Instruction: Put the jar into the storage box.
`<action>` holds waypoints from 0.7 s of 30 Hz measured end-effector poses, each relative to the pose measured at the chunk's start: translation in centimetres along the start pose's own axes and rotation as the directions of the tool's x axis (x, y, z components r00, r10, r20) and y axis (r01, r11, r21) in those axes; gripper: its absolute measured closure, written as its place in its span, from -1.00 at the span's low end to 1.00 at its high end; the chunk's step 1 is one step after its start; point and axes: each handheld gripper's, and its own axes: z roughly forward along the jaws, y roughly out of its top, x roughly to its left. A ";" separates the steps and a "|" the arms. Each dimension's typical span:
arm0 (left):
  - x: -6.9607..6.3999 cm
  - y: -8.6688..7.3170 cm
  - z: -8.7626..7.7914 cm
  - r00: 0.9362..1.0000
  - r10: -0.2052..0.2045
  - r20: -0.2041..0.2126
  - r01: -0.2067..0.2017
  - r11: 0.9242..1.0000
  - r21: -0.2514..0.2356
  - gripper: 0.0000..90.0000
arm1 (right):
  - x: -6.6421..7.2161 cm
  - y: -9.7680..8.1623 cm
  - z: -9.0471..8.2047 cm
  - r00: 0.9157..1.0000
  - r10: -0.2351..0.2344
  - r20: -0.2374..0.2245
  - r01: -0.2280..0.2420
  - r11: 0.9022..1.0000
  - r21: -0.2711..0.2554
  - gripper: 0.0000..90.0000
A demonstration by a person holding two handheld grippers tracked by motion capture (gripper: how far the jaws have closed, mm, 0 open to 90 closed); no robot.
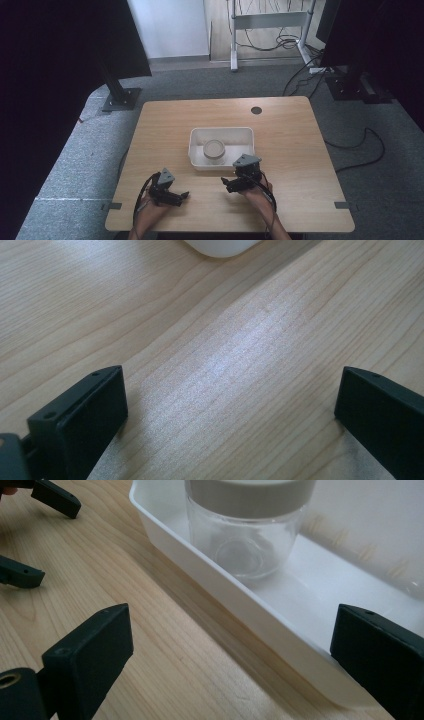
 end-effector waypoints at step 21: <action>0.0 0.0 0.0 1.000 0.000 0.000 0.000 1.000 0.000 -1.00 | -1.0 -2.1 -3.3 0.999 0.022 0.041 -0.021 1.000 -0.021 -0.93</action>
